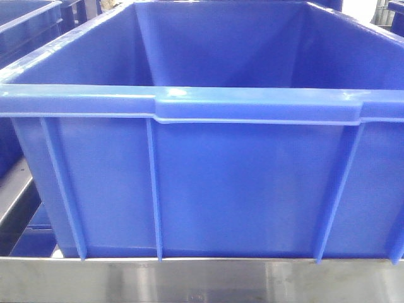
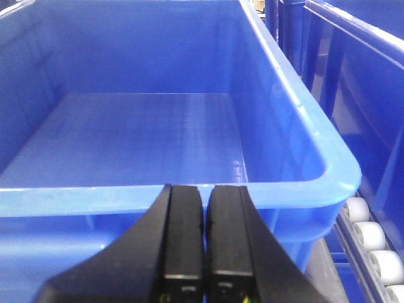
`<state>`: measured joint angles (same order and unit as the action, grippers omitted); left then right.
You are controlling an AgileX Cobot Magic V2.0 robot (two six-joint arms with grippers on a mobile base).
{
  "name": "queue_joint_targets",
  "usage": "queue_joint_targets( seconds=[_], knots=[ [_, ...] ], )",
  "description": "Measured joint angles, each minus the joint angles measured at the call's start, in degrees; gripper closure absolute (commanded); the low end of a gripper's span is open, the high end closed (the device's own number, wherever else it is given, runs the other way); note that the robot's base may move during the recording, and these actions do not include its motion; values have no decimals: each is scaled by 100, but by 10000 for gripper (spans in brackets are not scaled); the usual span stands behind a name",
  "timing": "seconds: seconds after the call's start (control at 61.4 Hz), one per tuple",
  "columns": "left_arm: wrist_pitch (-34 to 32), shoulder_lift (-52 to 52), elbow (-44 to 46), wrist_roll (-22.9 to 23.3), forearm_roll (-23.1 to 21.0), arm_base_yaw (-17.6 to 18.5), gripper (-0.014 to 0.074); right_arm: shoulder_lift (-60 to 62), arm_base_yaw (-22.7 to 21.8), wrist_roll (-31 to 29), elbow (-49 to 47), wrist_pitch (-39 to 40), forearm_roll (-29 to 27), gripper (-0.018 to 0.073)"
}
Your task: Pick red cube and place on left shelf
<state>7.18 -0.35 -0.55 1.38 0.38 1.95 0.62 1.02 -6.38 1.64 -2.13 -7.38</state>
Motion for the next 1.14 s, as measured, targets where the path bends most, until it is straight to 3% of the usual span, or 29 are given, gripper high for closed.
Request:
queue_joint_targets(
  seconds=[1.141],
  knots=[
    [0,0,0,0,0,0,495,0,-43,27,0,0,0,517]
  ],
)
